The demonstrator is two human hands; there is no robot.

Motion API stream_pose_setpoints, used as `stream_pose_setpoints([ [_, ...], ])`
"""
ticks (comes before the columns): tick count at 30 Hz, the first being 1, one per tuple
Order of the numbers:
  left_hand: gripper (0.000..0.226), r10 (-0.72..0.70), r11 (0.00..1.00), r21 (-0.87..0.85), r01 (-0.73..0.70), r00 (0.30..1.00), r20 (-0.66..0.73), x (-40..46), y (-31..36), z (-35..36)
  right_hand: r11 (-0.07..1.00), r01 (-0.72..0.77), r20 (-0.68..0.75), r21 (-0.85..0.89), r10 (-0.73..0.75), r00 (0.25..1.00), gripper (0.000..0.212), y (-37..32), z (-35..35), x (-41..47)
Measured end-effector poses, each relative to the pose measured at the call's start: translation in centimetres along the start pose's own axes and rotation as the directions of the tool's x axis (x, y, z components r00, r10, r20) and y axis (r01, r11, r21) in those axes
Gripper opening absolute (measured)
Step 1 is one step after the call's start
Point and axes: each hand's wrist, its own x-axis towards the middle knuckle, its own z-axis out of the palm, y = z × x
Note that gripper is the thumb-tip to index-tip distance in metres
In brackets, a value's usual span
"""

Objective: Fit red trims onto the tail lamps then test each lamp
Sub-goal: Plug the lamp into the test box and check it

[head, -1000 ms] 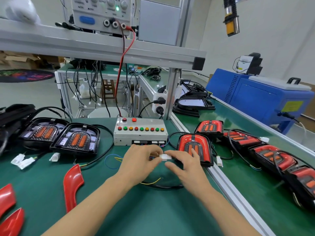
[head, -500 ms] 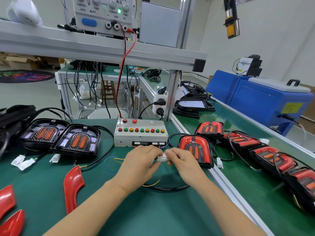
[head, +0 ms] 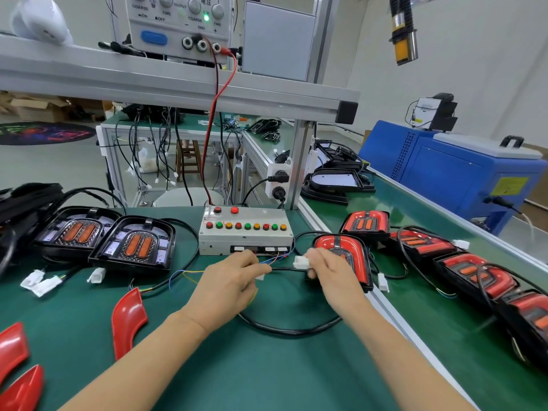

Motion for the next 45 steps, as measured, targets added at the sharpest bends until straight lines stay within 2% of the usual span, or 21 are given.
stream_pose_setpoints([
  [4, 0.041, 0.009, 0.994, 0.112, -0.01, 1.0, 0.007, -0.3, -1.1, 0.2, 0.952, -0.072, -0.004, 0.296, 0.077, 0.997, 0.024, 0.2, -1.2, 0.7],
  [7, 0.035, 0.0, 0.982, 0.186, -0.018, 0.995, 0.097, -0.4, -1.9, 0.1, 0.929, -0.09, -0.04, 0.36, 0.112, 0.993, 0.013, 0.9, -2.5, 1.2],
  [9, 0.024, -0.081, 0.98, 0.197, 0.038, 0.973, 0.216, -0.7, -2.2, 0.1, 0.93, -0.107, -0.135, 0.353, 0.163, 0.977, 0.007, 1.6, -3.4, 1.4],
  [11, 0.036, -0.148, 0.967, 0.245, 0.076, 0.944, 0.294, -0.7, -2.6, 0.4, 0.932, -0.168, -0.219, 0.32, 0.245, 0.944, 0.015, 2.3, -4.1, 1.8],
  [14, 0.034, -0.194, 0.955, 0.277, 0.106, 0.93, 0.313, -0.7, -2.5, 1.1, 0.95, -0.283, -0.285, 0.131, 0.309, 0.907, 0.029, 3.7, -4.7, 2.2],
  [17, 0.031, -0.237, 0.939, 0.313, 0.14, 0.924, 0.3, -0.4, -1.8, 1.7, 0.921, -0.388, -0.338, -0.021, 0.359, 0.87, 0.025, 5.0, -5.0, 2.6],
  [19, 0.032, -0.294, 0.914, 0.368, 0.172, 0.904, 0.309, -0.1, -1.4, 1.8, 0.898, -0.441, -0.316, -0.003, 0.417, 0.852, 0.022, 5.6, -5.1, 2.8],
  [22, 0.034, -0.373, 0.869, 0.456, 0.19, 0.858, 0.353, 0.2, -0.8, 2.0, 0.847, -0.505, -0.234, 0.165, 0.531, 0.814, 0.024, 6.4, -5.1, 3.1],
  [24, 0.038, -0.423, 0.85, 0.478, 0.223, 0.829, 0.366, 0.4, -0.3, 2.2, 0.767, -0.556, -0.149, 0.32, 0.621, 0.77, 0.033, 6.7, -5.1, 3.3],
  [26, 0.048, -0.47, 0.844, 0.455, 0.285, 0.801, 0.37, 0.6, 0.3, 2.5, 0.674, -0.605, -0.037, 0.424, 0.681, 0.732, 0.03, 6.5, -5.3, 3.2],
  [29, 0.063, -0.522, 0.819, 0.464, 0.337, 0.773, 0.361, 0.8, 1.3, 2.7, 0.647, -0.636, 0.047, 0.422, 0.684, 0.728, 0.031, 6.4, -5.3, 3.2],
  [31, 0.058, -0.543, 0.802, 0.464, 0.376, 0.781, 0.307, 1.0, 1.9, 2.8, 0.648, -0.633, 0.063, 0.423, 0.676, 0.735, 0.035, 6.4, -5.3, 3.1],
  [34, 0.049, -0.54, 0.805, 0.391, 0.445, 0.824, 0.173, 1.5, 2.7, 2.9, 0.628, -0.612, 0.07, 0.481, 0.668, 0.741, 0.036, 6.8, -5.2, 2.8],
  [37, 0.052, -0.487, 0.85, 0.268, 0.452, 0.87, 0.078, 2.1, 3.5, 3.2, 0.609, -0.553, 0.049, 0.569, 0.645, 0.762, 0.03, 7.3, -5.1, 2.2],
  [38, 0.054, -0.462, 0.873, 0.205, 0.442, 0.885, 0.061, 2.4, 3.8, 3.4, 0.602, -0.529, 0.043, 0.598, 0.635, 0.771, 0.027, 7.4, -5.1, 1.9],
  [40, 0.054, -0.46, 0.884, -0.073, 0.462, 0.887, 0.051, 3.0, 4.5, 3.8, 0.562, -0.476, 0.043, 0.676, 0.615, 0.787, 0.02, 7.6, -5.2, 1.3],
  [42, 0.055, -0.515, 0.747, -0.4, 0.531, 0.843, 0.157, 3.6, 5.5, 4.0, 0.483, -0.418, 0.046, 0.77, 0.611, 0.79, 0.016, 7.5, -5.4, 0.8],
  [45, 0.057, -0.601, 0.427, -0.655, 0.623, 0.737, 0.309, 4.7, 6.7, 4.7, 0.403, -0.363, 0.051, 0.84, 0.607, 0.793, 0.015, 7.3, -5.7, 0.2],
])
